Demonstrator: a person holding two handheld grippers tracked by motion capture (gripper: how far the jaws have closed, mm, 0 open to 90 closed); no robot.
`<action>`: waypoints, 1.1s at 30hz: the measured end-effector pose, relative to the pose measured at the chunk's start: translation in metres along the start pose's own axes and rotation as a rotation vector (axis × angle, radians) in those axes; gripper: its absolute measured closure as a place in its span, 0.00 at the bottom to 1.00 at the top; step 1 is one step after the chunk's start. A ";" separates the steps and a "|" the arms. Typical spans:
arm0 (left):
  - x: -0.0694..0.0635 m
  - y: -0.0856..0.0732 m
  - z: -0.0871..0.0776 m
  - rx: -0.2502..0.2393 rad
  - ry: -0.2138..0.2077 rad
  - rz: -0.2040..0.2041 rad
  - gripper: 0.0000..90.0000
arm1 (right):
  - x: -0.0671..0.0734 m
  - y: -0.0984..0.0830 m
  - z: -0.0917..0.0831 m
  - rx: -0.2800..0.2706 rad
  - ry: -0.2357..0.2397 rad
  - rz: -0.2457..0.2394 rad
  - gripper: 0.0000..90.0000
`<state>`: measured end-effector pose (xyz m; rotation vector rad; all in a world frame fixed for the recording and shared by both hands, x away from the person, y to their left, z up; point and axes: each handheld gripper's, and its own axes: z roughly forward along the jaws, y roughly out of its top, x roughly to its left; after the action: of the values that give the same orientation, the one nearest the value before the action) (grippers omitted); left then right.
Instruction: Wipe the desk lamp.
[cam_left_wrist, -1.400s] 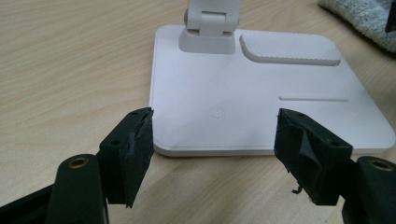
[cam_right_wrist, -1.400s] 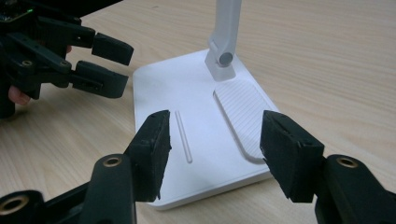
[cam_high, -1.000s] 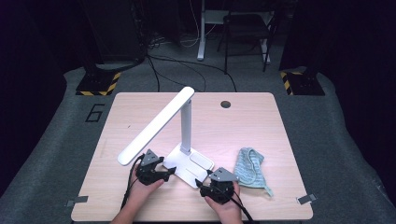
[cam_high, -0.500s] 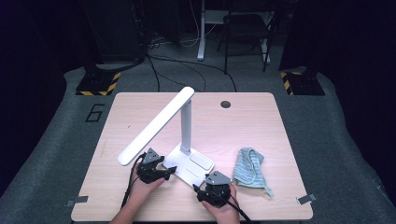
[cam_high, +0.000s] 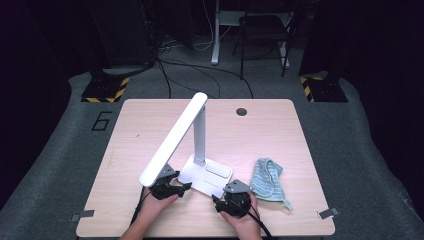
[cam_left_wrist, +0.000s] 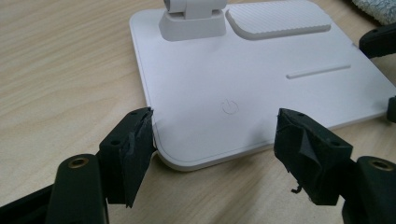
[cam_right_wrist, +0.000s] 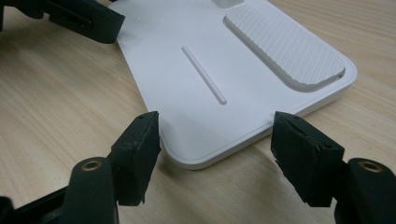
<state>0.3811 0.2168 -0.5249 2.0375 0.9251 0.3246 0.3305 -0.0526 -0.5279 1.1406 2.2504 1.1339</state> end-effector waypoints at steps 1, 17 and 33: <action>-0.001 -0.001 0.001 -0.012 0.005 0.001 0.32 | -0.002 0.000 -0.001 0.012 0.001 -0.007 0.36; -0.022 -0.003 -0.001 0.024 -0.054 0.006 0.33 | -0.027 0.005 -0.002 0.020 -0.020 -0.017 0.42; -0.031 -0.004 0.003 0.022 -0.075 0.030 0.34 | -0.038 0.004 -0.001 0.025 -0.062 0.022 0.41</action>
<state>0.3588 0.1942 -0.5267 2.0710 0.8559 0.2535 0.3549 -0.0819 -0.5253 1.1971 2.2160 1.0662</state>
